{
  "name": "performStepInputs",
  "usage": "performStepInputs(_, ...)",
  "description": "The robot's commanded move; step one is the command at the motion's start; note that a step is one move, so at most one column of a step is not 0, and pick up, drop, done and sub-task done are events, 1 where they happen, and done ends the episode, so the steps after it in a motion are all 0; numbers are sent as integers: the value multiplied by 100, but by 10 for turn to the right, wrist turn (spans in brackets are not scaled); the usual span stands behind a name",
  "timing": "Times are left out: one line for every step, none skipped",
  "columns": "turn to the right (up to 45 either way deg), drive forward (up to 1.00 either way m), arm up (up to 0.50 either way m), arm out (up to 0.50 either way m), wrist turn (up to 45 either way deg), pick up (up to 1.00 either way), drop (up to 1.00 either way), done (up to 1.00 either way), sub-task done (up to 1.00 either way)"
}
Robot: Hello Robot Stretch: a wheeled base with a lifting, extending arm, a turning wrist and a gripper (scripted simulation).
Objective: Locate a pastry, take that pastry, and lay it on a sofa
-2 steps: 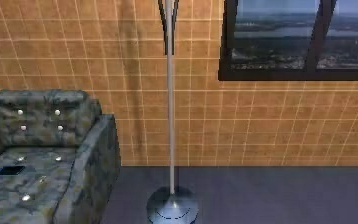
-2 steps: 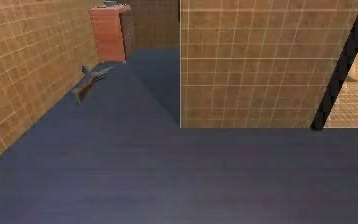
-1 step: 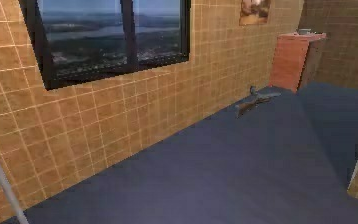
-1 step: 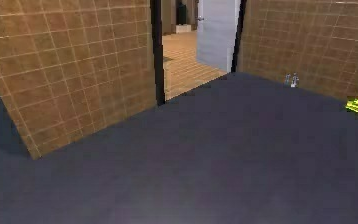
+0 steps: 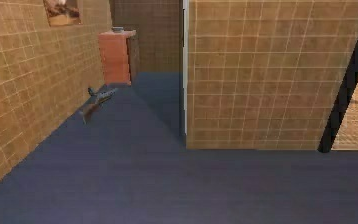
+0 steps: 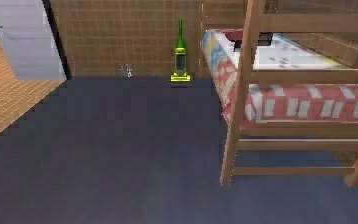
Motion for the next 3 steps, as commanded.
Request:
performStepInputs(450, 0, 0, 0, 0, 0, 0, 0, 0)
performStepInputs(60, 0, 0, 0, 0, 0, 0, 0, 0)
performStepInputs(0, 100, 0, 0, 0, 0, 0, 0, 0)
